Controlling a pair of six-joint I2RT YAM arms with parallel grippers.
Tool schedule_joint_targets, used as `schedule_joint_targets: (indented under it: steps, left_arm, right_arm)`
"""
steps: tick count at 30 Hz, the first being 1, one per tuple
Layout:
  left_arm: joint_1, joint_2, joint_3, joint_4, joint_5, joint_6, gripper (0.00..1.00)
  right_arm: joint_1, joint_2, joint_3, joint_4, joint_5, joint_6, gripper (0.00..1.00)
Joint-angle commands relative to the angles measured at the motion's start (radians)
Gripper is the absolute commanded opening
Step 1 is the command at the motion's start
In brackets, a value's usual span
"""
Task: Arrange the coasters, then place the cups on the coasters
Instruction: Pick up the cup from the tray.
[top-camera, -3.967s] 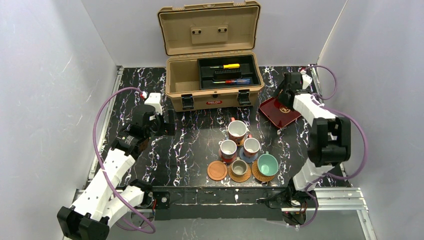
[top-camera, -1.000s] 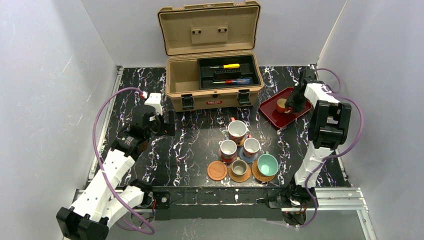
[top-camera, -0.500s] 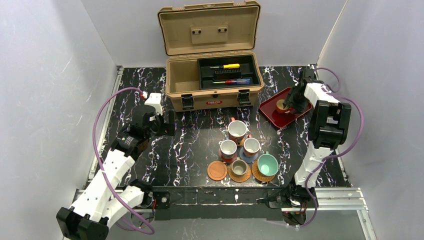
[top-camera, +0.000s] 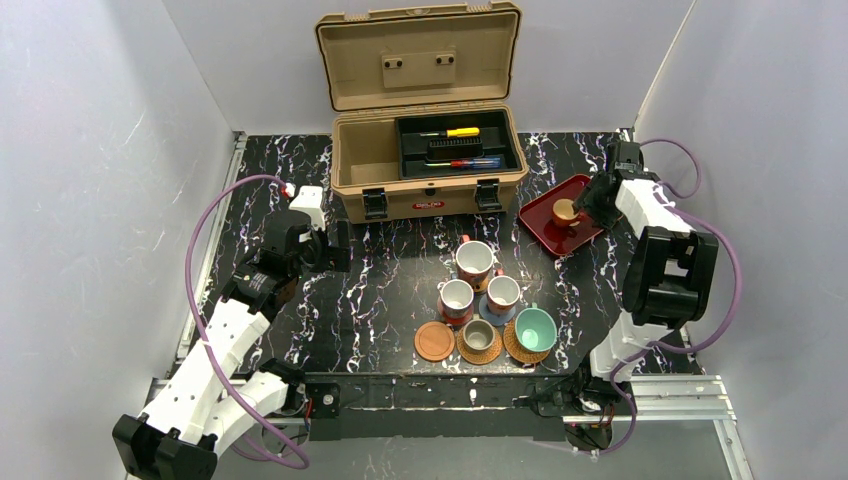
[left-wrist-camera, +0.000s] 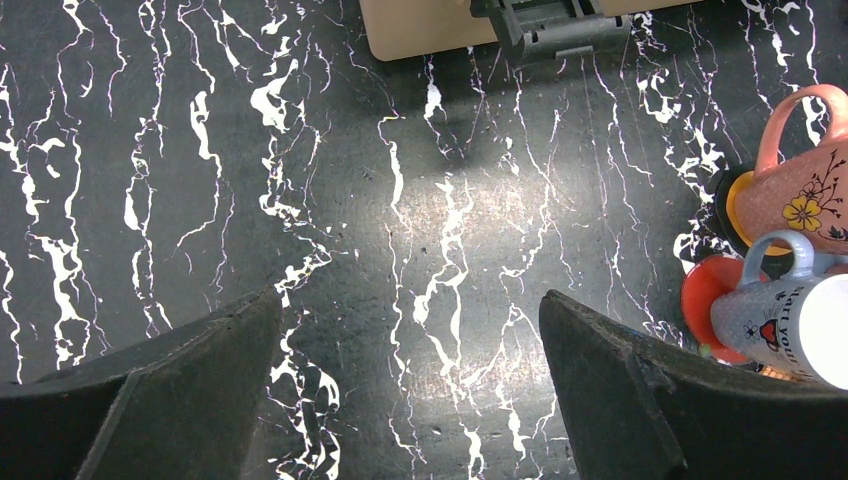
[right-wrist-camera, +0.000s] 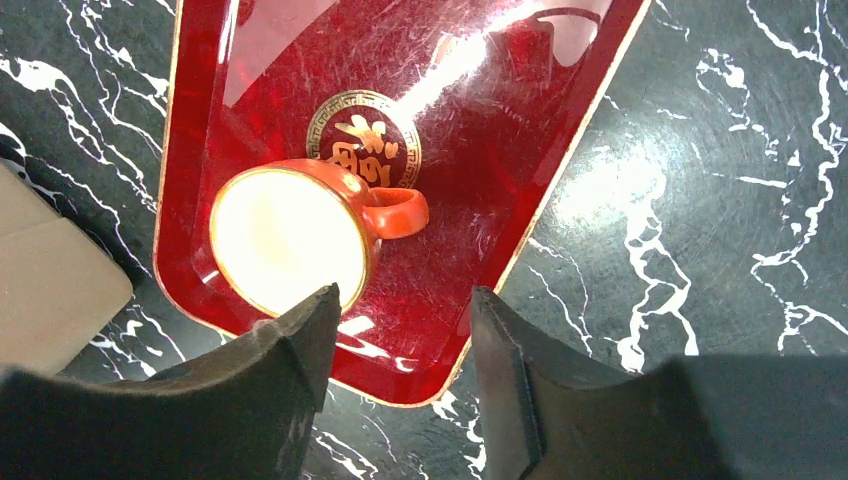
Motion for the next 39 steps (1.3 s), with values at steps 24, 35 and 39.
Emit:
schedule_joint_targets:
  steps: [24,35,39]
  left_arm:
    - [-0.011,-0.018,-0.012,-0.012,0.008,0.001,0.99]
    - [-0.012,-0.016,-0.012,-0.012,0.008,0.003,1.0]
    - [-0.013,-0.016,-0.012,-0.012,0.007,0.002,0.99]
  right_arm:
    - [0.049,-0.013,-0.129,0.216,0.018,0.175,0.49]
    - [0.063,0.017,-0.145,0.237,0.035,0.186,0.34]
    - [0.064,0.024,-0.144,0.239,0.033,0.186,0.24]
